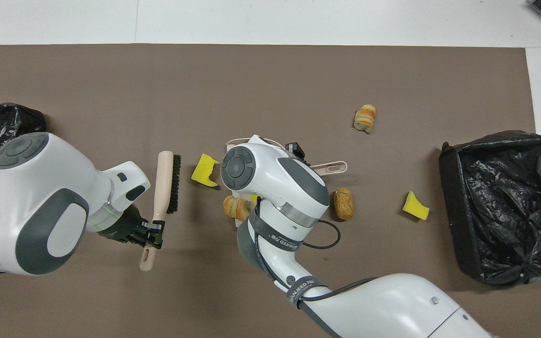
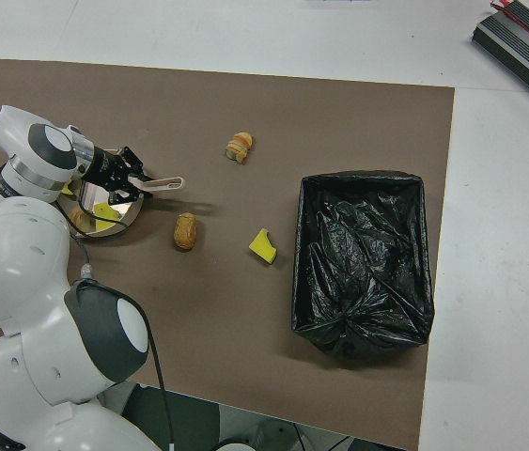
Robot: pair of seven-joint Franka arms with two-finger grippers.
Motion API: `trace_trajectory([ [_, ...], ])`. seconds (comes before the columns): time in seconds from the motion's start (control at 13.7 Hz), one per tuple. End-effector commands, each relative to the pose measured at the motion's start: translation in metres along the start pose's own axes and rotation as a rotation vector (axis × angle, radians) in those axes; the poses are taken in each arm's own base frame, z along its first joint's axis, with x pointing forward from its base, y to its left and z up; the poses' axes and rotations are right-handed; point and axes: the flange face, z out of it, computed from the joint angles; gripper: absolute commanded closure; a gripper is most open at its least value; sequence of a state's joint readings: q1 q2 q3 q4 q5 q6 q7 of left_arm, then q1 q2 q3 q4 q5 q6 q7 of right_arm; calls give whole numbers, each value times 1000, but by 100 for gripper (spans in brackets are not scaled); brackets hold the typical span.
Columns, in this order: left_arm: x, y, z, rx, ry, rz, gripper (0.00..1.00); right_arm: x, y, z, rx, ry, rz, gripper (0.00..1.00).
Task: Sweep and dump trash in bin
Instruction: 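Brush the last pieces onto the dustpan with the left gripper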
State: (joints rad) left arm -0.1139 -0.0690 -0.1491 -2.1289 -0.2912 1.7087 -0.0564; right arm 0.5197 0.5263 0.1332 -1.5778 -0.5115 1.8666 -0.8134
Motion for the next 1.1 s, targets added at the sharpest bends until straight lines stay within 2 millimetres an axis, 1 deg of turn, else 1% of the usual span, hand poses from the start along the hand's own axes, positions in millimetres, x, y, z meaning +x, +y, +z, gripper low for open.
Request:
trace_trajectory([
  [0.0, 23, -3, 22, 16, 38, 40, 100, 1, -4, 3, -4, -18, 7, 100],
  [0.07, 24, 4, 27, 20, 36, 60, 100, 1, -3, 2, -5, -17, 7, 100],
  [0.15, 25, 14, 39, 29, 19, 85, 100, 1, -4, 3, -4, -18, 5, 100],
  [0.22, 23, 23, 56, 41, 15, 91, 100, 0, -4, 2, -3, -22, 6, 100],
  [0.29, 21, 32, 67, 48, 27, 103, 100, 0, -4, 2, -1, -26, 5, 100],
  [0.37, 16, 41, 74, 54, 16, 117, 100, 0, -5, 2, 1, -30, 4, 100],
  [0.51, 4, 56, 82, 41, -36, 137, 100, -2, -6, 1, 2, -49, -1, 100],
  [0.8, -11, 101, 91, -70, -59, 120, 100, 1, -8, -1, 0, -51, -5, 100],
  [0.95, -11, 107, 89, -108, -63, 108, 100, 2, -9, -1, -3, -47, -6, 100],
  [1.02, -11, 104, 86, -111, -69, 104, 100, 2, -9, -1, -2, -48, -6, 100],
])
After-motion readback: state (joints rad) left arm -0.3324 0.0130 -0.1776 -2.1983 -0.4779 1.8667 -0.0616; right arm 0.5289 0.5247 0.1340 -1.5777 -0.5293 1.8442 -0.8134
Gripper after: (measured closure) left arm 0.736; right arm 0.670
